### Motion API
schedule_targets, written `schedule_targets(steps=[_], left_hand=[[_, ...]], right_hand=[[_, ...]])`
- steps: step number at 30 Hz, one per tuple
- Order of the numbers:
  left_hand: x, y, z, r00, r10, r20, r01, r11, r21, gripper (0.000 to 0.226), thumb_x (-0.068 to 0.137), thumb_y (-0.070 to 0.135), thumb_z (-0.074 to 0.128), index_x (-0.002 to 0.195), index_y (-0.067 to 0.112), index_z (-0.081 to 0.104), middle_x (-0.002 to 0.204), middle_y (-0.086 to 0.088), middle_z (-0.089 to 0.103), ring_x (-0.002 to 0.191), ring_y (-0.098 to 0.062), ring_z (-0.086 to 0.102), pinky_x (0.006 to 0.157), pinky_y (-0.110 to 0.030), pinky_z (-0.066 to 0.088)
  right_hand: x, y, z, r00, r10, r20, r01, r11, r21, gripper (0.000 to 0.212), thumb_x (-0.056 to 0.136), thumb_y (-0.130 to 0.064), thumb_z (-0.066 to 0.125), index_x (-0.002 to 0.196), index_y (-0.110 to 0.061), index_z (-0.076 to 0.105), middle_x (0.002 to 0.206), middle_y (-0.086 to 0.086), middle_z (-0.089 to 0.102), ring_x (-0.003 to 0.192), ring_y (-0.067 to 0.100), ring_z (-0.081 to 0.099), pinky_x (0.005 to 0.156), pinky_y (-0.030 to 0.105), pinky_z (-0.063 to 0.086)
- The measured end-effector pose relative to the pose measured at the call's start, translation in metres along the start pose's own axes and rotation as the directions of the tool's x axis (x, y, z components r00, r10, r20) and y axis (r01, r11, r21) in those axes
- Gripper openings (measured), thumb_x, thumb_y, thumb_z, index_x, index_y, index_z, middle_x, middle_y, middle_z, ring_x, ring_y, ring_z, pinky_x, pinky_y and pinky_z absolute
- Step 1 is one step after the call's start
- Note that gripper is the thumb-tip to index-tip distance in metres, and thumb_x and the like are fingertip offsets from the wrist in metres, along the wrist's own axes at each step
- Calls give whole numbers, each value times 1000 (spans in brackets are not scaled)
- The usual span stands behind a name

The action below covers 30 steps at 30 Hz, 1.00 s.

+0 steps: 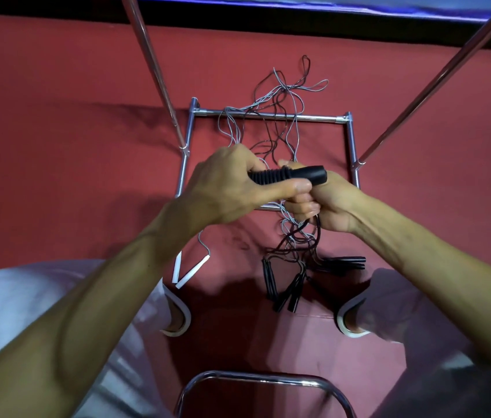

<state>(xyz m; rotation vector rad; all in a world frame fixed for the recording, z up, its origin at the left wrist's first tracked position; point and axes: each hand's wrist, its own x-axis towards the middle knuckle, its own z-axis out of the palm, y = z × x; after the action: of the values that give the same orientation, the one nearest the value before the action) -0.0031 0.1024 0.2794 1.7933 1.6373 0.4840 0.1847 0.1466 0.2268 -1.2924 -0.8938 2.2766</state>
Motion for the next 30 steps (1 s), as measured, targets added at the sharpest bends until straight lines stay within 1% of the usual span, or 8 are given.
schedule_targets(steps=[3,9,12,14,16,20,26,30], left_hand=[[1,-3,-2,999,39,-9,-39,998,43,84,64,88,52,64,4,56,50,-3,35,50,-22,36,51,-33,31],[-1,-2,-2,983,149,-104,-139,986,94,73,65,85,53,66,12,57,53,-5,47,53,-21,48,52,-34,34],[-6,-1,-2,975,174,-142,-152,977,151,69,63,85,54,109,34,63,57,7,57,59,-16,56,62,-33,43],[-10,0,-1,963,241,-122,-204,944,258,86,69,84,52,145,44,44,51,6,50,57,-21,51,64,-33,40],[-11,1,2,942,318,-113,-261,899,351,90,76,81,47,157,50,24,48,5,44,55,-23,47,63,-32,40],[-14,3,21,896,436,-88,-372,843,388,73,84,79,36,153,55,29,74,3,70,70,-23,64,64,-38,51],[-17,4,20,927,313,-206,-269,939,214,39,87,68,53,110,42,69,63,8,60,63,-13,55,63,-32,50],[-4,0,13,973,65,-220,-112,972,-205,29,88,56,64,96,31,74,56,9,51,54,-11,46,56,-31,38]], right_hand=[[1,-1,-2,1000,19,5,-19,998,-62,34,96,2,24,76,-22,37,47,-7,26,37,6,19,37,19,16],[-7,-18,-4,997,-71,-21,63,961,-270,36,105,-4,36,74,-11,53,46,-1,33,35,8,23,42,19,14],[-7,-17,-5,999,-43,-21,33,942,-334,42,107,-11,44,69,-9,60,43,-1,34,32,8,24,40,18,15],[-8,-14,-6,999,32,0,-30,949,-315,46,107,-13,45,63,-14,58,46,0,32,33,8,24,44,23,11],[-10,-9,-8,993,111,36,-101,973,-209,39,101,-10,49,63,-16,54,56,1,27,33,6,26,42,22,12],[-8,12,-1,971,173,165,-180,983,33,24,81,-15,54,57,-18,57,56,-4,36,34,4,33,41,17,20],[-9,6,6,989,144,33,-132,961,-241,37,96,5,24,72,-14,44,46,-5,33,35,4,27,38,16,18],[-5,-7,15,977,-134,-163,55,908,-415,43,104,-14,41,63,-8,54,48,3,44,40,17,35,39,21,27]])
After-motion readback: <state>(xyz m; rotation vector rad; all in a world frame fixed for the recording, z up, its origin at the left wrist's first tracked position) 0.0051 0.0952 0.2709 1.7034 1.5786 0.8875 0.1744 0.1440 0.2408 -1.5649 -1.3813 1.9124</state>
